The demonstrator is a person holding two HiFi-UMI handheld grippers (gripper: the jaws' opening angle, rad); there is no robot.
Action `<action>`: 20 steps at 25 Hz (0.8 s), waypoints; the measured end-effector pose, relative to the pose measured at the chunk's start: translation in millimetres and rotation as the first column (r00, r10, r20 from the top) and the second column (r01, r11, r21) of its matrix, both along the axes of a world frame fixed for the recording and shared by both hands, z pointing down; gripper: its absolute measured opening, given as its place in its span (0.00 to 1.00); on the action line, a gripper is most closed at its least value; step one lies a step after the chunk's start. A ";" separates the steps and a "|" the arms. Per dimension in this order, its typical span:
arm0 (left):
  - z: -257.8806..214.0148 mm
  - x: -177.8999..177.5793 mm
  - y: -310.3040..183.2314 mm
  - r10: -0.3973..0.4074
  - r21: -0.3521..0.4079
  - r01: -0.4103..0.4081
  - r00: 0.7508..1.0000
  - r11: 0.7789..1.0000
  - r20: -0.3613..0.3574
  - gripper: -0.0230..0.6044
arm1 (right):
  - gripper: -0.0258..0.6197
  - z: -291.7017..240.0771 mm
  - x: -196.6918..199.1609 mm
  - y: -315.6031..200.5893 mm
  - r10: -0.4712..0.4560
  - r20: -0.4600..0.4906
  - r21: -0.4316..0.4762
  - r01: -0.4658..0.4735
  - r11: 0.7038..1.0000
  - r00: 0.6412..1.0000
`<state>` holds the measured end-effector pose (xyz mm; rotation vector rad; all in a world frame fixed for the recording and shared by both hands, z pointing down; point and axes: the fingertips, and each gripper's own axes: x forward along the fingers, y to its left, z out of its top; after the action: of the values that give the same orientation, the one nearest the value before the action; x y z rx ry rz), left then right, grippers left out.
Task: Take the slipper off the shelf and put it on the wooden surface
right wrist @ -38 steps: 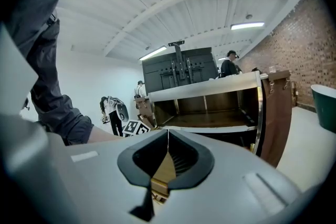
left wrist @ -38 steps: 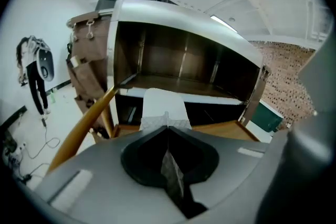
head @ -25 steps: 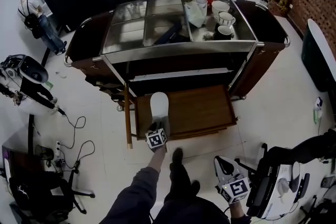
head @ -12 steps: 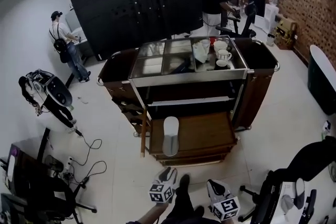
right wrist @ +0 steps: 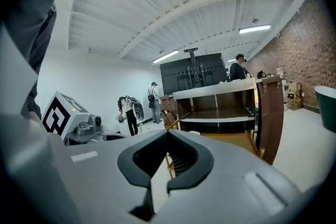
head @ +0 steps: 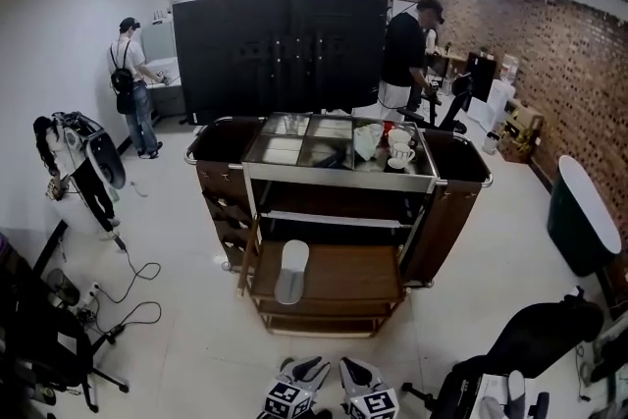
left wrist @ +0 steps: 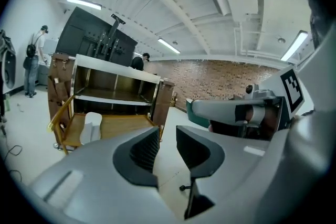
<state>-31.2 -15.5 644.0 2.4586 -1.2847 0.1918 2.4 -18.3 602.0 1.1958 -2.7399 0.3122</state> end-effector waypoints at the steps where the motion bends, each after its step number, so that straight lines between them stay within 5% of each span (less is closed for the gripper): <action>1: -4.9 5.6 1.8 0.014 0.014 -0.014 1.000 1.000 0.001 0.22 | 0.04 -1.8 0.9 3.8 0.002 -0.006 0.005 -0.002 1.000 1.000; 20: -20.2 -10.3 11.0 -0.044 0.028 0.044 0.999 0.999 -0.022 0.15 | 0.04 -3.5 11.8 18.4 0.011 0.012 0.023 -0.012 1.000 1.000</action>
<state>-41.5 -4.5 623.8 2.4469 -1.3400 0.1366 14.2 0.1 598.6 1.2195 -2.7549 0.2909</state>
